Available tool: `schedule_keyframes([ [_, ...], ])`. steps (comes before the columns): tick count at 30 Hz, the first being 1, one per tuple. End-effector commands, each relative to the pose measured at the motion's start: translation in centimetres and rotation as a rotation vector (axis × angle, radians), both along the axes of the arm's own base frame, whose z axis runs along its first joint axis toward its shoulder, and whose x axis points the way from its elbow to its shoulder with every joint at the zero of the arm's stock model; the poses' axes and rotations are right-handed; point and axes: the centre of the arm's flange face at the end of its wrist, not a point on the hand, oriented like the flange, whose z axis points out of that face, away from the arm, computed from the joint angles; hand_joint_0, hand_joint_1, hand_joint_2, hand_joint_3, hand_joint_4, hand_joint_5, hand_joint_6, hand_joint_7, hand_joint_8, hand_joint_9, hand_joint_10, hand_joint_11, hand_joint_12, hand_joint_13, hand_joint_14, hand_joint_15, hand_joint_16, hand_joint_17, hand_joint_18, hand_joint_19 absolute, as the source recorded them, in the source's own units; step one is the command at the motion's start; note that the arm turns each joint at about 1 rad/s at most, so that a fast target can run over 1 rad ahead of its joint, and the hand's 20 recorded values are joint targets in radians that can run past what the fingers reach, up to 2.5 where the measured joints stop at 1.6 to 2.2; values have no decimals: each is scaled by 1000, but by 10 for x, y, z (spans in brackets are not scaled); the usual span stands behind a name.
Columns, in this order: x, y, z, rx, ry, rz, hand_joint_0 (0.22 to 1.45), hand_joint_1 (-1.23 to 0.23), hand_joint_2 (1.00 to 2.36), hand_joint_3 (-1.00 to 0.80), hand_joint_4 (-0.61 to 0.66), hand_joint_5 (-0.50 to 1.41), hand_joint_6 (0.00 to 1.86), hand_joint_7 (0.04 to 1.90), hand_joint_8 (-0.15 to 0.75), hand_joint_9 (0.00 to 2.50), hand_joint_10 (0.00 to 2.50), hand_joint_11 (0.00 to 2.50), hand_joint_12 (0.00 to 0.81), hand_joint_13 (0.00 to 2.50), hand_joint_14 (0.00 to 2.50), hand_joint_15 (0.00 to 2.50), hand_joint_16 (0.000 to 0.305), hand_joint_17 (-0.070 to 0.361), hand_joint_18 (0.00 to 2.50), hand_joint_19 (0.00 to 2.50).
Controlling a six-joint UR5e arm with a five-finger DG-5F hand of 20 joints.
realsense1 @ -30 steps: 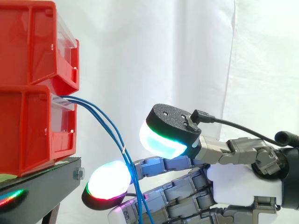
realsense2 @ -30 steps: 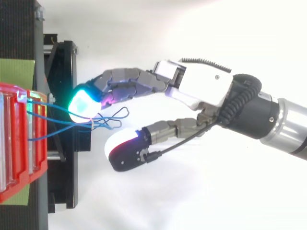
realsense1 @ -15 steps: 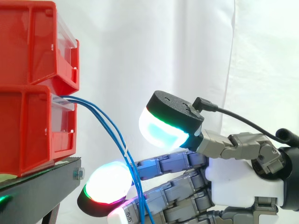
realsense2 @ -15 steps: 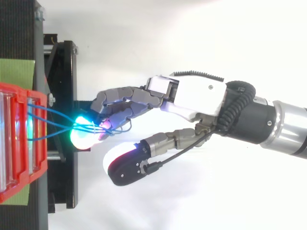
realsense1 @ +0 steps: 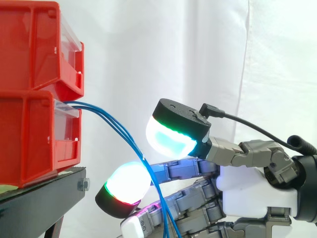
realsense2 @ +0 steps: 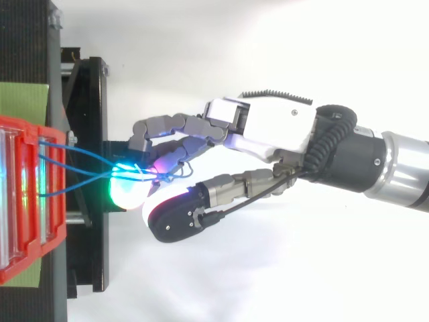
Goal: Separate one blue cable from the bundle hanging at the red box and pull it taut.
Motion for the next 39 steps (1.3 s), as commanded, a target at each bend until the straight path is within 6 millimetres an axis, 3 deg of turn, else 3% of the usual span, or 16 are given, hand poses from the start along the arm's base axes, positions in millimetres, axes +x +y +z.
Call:
schedule_keyframes([
  [1,0,-7,1,-1,2,-1,614,-548,1007,-404,180,-119,560,1247,342,706,10,371,306,678,11,263,32,73,521,301],
  [9,0,-23,0,-6,-1,7,598,-513,1005,-433,178,-123,567,1237,348,712,10,380,309,685,10,271,33,74,527,303],
  [12,0,-31,0,-9,-2,10,603,-529,1007,-416,170,-142,651,1167,351,721,11,393,310,697,10,279,33,74,534,299],
  [15,0,-33,0,-11,-2,14,617,-568,1011,-372,167,-178,778,1031,354,727,11,415,311,703,10,275,33,74,544,298],
  [26,7,-36,13,-34,-11,16,622,-680,1019,-206,190,-217,921,1020,357,719,13,539,326,695,12,293,34,75,545,299],
  [36,4,-44,12,-37,9,32,705,-806,1004,-440,180,-206,958,1059,353,772,17,683,332,722,12,311,34,76,562,295],
  [39,0,-45,22,-40,28,40,728,-809,1000,-500,187,-200,958,1072,358,803,17,725,330,742,12,319,34,76,590,291],
])
